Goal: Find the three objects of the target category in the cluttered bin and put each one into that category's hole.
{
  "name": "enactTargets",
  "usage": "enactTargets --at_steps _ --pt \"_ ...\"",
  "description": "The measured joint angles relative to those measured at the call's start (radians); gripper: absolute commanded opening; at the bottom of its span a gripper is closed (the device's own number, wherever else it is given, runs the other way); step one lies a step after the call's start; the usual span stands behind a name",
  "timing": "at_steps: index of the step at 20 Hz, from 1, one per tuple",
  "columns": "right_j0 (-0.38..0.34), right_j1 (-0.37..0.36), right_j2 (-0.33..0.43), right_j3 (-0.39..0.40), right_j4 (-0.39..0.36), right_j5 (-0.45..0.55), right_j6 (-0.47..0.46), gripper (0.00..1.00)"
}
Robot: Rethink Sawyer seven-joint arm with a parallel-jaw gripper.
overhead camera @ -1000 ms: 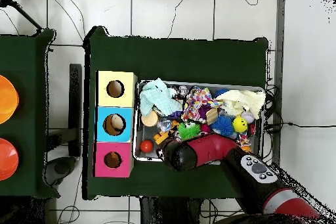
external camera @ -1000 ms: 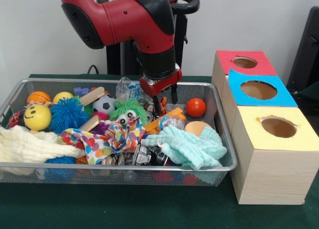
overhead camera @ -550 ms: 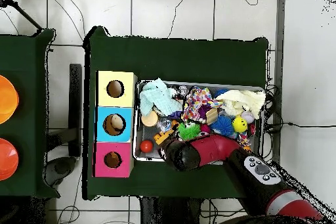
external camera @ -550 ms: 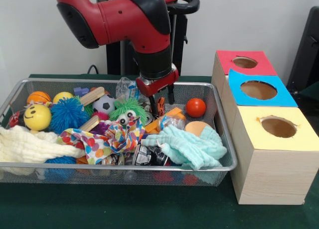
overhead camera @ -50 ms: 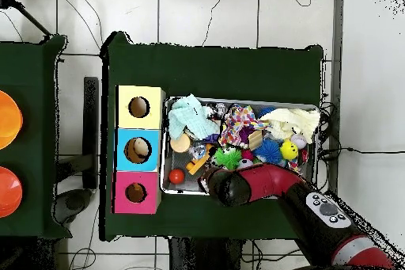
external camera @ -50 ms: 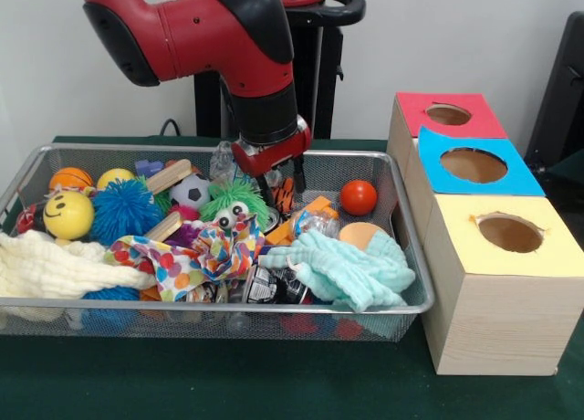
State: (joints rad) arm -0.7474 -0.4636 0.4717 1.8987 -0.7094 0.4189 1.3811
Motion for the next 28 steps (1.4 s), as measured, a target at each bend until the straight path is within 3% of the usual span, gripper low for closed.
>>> enactTargets --at_steps 25,26,28 --pt "-0.001 0.0 0.001 0.0 0.0 0.0 0.0 1.0" --pt "-0.001 0.0 0.001 -0.001 0.0 0.0 0.0 0.0" --pt "-0.001 0.0 0.001 -0.001 -0.003 0.0 0.0 0.0"
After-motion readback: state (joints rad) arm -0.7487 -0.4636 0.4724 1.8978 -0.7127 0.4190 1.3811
